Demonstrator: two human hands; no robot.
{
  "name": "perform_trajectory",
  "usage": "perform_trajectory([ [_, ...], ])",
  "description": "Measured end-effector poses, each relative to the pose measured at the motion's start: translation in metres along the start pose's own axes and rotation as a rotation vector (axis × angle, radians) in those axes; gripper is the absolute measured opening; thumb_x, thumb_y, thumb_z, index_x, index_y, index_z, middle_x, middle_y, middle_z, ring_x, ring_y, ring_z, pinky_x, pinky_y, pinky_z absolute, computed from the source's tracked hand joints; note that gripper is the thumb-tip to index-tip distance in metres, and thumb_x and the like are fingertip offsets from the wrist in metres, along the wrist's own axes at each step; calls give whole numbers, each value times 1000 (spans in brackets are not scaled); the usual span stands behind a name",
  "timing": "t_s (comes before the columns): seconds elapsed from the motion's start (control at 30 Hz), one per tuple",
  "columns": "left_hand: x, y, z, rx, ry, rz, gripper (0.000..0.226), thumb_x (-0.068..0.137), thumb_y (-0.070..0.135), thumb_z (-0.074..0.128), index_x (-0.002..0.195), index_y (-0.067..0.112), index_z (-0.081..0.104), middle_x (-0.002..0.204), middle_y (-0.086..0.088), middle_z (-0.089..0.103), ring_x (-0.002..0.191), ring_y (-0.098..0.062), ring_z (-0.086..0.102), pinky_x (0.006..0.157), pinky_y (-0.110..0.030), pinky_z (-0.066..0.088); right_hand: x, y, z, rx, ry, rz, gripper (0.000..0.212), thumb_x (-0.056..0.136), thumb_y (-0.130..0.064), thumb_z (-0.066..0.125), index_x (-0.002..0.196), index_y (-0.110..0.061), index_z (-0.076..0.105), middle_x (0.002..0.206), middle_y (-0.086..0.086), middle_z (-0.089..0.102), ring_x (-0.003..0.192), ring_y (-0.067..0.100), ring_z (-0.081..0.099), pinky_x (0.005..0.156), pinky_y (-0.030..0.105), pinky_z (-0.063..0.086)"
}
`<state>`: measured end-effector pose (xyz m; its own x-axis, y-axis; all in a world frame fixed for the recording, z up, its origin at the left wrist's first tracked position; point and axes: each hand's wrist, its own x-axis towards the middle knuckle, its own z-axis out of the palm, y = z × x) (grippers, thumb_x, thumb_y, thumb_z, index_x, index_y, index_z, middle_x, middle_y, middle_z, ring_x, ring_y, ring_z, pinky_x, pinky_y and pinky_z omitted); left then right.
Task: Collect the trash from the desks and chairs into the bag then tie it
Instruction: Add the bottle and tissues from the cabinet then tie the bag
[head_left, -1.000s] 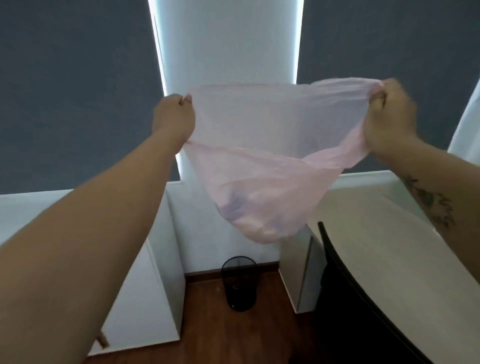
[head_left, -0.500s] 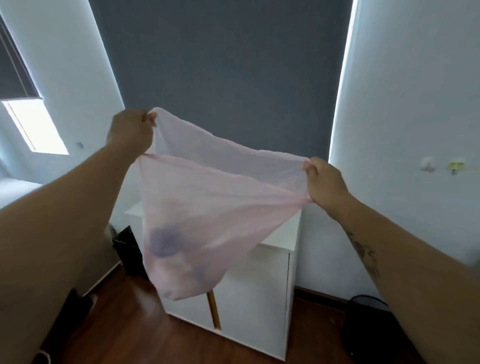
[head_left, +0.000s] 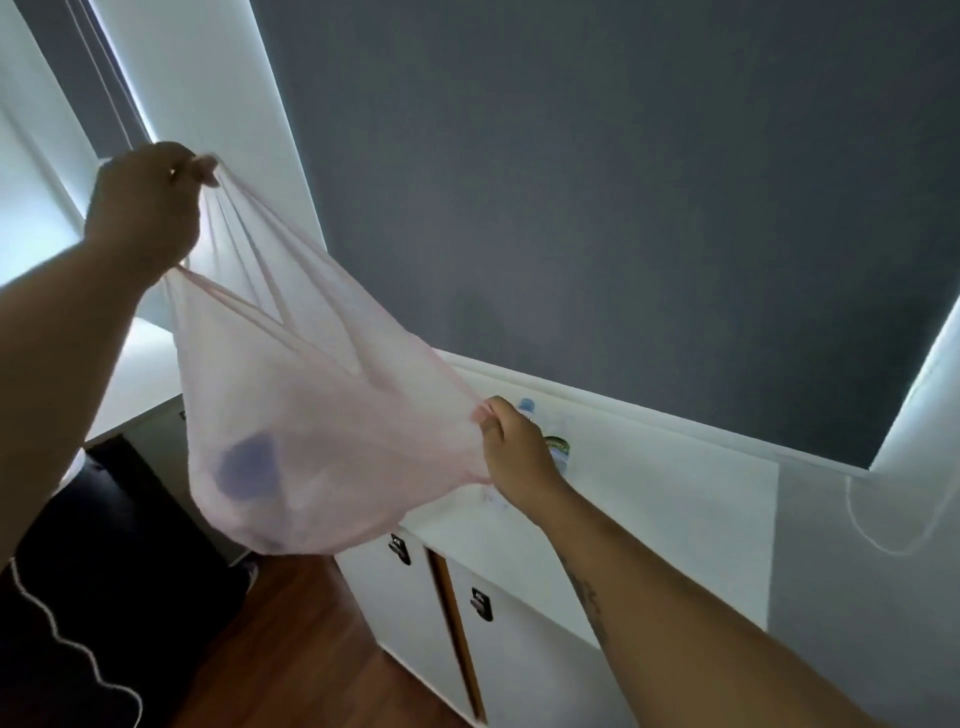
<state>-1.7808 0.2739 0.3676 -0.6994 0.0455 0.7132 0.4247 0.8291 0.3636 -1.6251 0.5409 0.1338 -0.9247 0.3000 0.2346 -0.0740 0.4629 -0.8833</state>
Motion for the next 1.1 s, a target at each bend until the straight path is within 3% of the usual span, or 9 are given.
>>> perform_trajectory([
  [0.17,31,-10,68,-27,-21,10,47,102,45,43,108,9,73,118,-19,69,117,-37,60,103,-40,44,64,42,18,38,-76,40,28,100,-40,38,92,-20,56,67,-8,52,65,12,49,61,28,37],
  [0.33,39,-25,135,-29,-132,43,44,103,44,43,110,12,72,100,-20,69,97,-39,62,83,-32,43,87,110,6,-235,201,220,68,82,-75,29,125,-32,59,126,6,54,115,26,51,94,38,44],
  [0.43,40,-30,167,-66,-191,85,42,104,43,44,111,13,72,92,-19,68,84,-36,60,76,-29,39,82,139,6,-549,117,480,78,82,-70,50,148,-37,25,153,9,22,133,36,31,101,47,41],
  [0.5,40,-26,185,-91,-224,104,41,105,40,44,111,10,72,92,-22,67,84,-38,60,74,-30,38,76,152,17,-603,30,581,88,82,-61,60,151,-39,10,153,12,18,130,38,35,99,48,42],
  [0.7,46,-18,231,-130,-370,175,40,105,43,43,101,14,71,103,-12,71,98,-33,63,80,-31,40,88,168,17,-237,231,685,77,88,-16,62,151,-25,20,124,18,38,91,31,56,84,38,52],
  [0.77,49,-18,238,-126,-401,210,41,106,41,42,98,11,70,102,-13,71,97,-33,63,81,-32,41,99,158,5,-138,356,610,72,89,-14,60,151,-21,24,128,22,41,88,29,51,81,31,47],
  [0.87,53,-21,246,-75,-450,192,44,106,39,40,79,9,57,84,-11,62,87,-33,58,76,-34,40,117,118,0,-90,482,222,70,93,-11,58,151,-22,22,139,15,34,111,22,51,89,23,41],
  [1.0,53,-32,252,1,-483,127,46,105,39,38,64,19,41,80,-7,54,82,-30,52,74,-35,40,138,52,21,-144,366,-222,71,95,-21,57,148,-44,16,153,-2,22,130,-5,34,96,9,37],
  [1.1,53,-35,251,5,-478,67,48,106,38,39,61,20,38,80,-6,52,82,-29,48,74,-33,37,143,21,37,-264,162,-324,71,96,-30,55,144,-54,8,157,-9,15,129,-7,30,91,4,36],
])
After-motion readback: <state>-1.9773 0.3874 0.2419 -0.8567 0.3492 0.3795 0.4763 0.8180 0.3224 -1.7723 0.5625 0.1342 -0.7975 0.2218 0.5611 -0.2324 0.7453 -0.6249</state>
